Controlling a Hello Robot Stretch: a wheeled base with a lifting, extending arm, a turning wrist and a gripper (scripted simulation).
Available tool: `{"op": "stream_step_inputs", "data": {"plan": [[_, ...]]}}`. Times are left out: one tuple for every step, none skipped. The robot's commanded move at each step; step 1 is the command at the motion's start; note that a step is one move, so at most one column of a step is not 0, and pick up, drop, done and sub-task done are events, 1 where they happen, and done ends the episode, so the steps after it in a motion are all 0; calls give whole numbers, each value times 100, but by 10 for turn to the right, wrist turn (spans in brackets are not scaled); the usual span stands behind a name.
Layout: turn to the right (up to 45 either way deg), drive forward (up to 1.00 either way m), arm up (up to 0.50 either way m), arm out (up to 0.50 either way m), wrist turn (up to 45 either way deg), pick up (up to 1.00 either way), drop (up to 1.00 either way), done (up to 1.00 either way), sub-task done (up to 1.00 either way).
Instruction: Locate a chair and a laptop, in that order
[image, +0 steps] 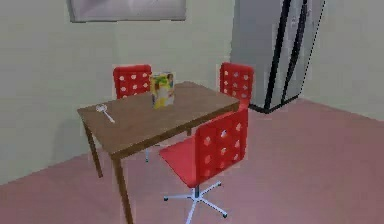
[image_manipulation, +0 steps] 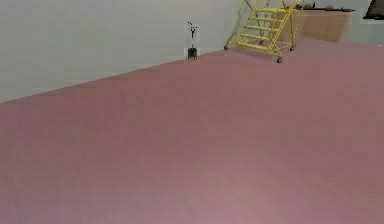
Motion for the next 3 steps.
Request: {"op": "stream_step_inputs", "data": {"plan": [[450,0,0,0,0,0,0,0,0],[450,0,0,0,0,0,0,0,0],[450,0,0,0,0,0,0,0,0]]}}
